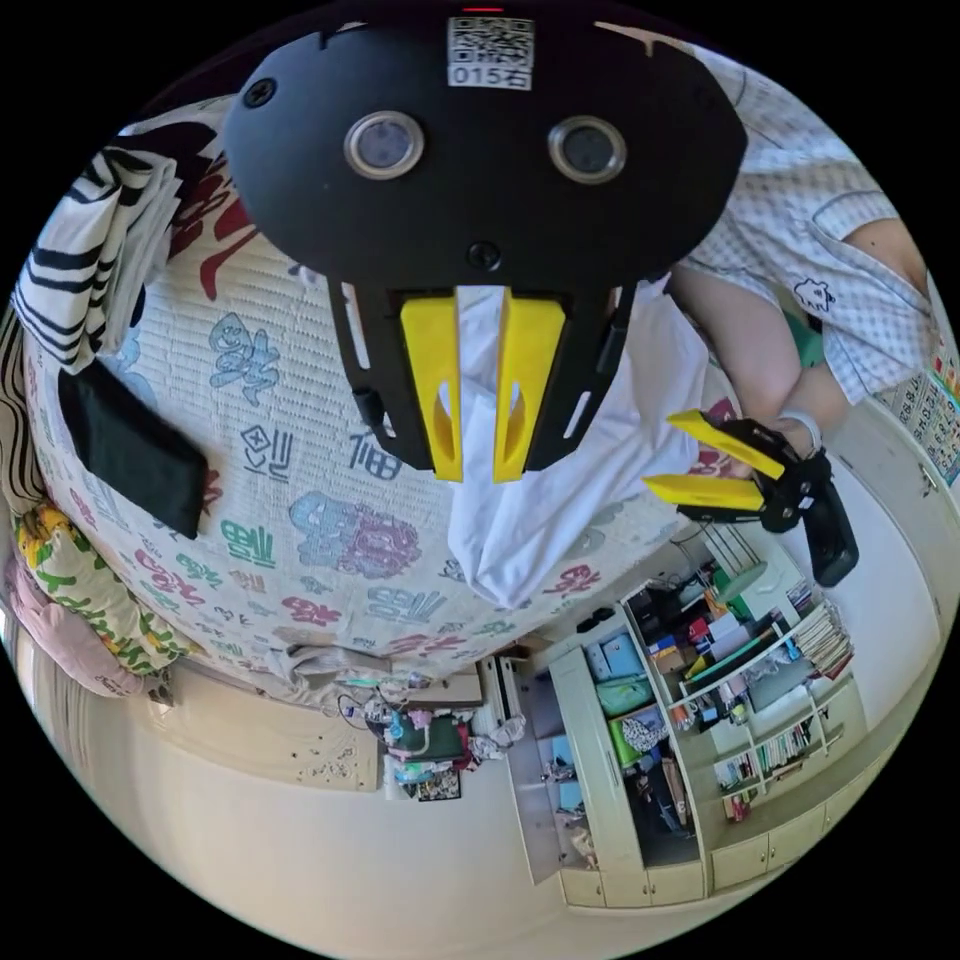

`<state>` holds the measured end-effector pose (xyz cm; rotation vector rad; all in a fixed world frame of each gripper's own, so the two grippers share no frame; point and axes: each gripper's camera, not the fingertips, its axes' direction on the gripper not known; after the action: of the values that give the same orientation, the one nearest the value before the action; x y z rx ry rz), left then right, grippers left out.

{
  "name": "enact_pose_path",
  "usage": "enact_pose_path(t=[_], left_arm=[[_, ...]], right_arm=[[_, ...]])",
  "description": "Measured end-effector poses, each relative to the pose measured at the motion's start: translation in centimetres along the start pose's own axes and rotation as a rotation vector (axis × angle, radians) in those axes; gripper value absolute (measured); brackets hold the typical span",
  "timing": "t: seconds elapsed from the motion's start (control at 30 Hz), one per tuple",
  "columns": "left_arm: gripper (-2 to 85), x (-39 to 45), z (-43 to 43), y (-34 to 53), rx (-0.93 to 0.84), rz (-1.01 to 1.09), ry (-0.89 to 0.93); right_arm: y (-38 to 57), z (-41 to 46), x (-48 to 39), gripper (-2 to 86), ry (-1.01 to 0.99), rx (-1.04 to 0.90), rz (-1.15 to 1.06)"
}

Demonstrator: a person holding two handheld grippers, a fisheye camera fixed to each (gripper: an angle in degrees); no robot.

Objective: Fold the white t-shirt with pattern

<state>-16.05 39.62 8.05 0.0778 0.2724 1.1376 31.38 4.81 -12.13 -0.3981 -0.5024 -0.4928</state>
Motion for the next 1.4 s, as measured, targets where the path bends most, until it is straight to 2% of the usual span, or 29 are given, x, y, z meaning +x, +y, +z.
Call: enact_pose_path(t=[0.1,0.17,0.23,0.3,0.4,0.47,0.6,0.7,0.83,1.0,1.13,1.27,1.4], left_arm=[[13.3,1.1,3.8,-2.3,-0.094,0.009,0.001],[12.2,1.8,6.0,-3.2,-0.167,0.024,-0.089],[8.1,2.0,8.4,-3.1,-0.239,0.026,-0.192],[4.9,1.7,8.2,-2.7,-0.221,0.015,-0.198],[2.4,0.2,5.1,-1.7,-0.14,-0.047,-0.137],[1.8,-0.7,2.1,-0.5,-0.067,-0.078,-0.149],[1.1,-3.0,-9.0,4.0,0.262,-0.191,-0.209],[0.8,-3.2,-18.0,8.5,0.538,-0.253,-0.257],[0.4,-0.8,-27.6,12.9,0.762,-0.228,-0.349],[0.1,3.3,-34.8,15.8,0.907,-0.126,-0.433],[0.0,4.8,-38.5,17.5,0.989,-0.065,-0.408],[0.0,4.0,-38.9,17.9,0.992,-0.09,-0.449],[0.1,-1.4,-36.1,17.1,0.887,-0.197,-0.385]], right_arm=[[1.0,1.2,-0.1,9.6,0.01,-0.031,-0.058],[1.0,2.4,-0.4,10.7,-0.043,-0.062,-0.086],[0.6,4.8,-0.8,11.6,-0.055,-0.155,-0.099],[0.4,6.1,-1.3,9.1,0.016,-0.155,-0.115],[0.2,5.9,-1.9,2.2,0.057,-0.093,-0.142],[0.4,4.0,-1.9,0.7,0.079,-0.02,-0.118],[3.1,-4.4,-1.3,-0.5,0.132,0.274,-0.03],[6.0,-10.6,-1.5,-0.7,0.098,0.48,-0.01],[9.9,-17.3,-4.0,-0.8,0.167,0.704,-0.042],[14.3,-23.0,-6.0,-0.8,0.166,0.907,-0.069],[16.9,-26.1,-6.6,-0.8,0.166,0.998,-0.093],[17.0,-26.4,-5.7,-0.7,0.19,0.987,-0.064],[14.4,-22.8,-1.7,-0.6,0.17,0.849,0.036]])
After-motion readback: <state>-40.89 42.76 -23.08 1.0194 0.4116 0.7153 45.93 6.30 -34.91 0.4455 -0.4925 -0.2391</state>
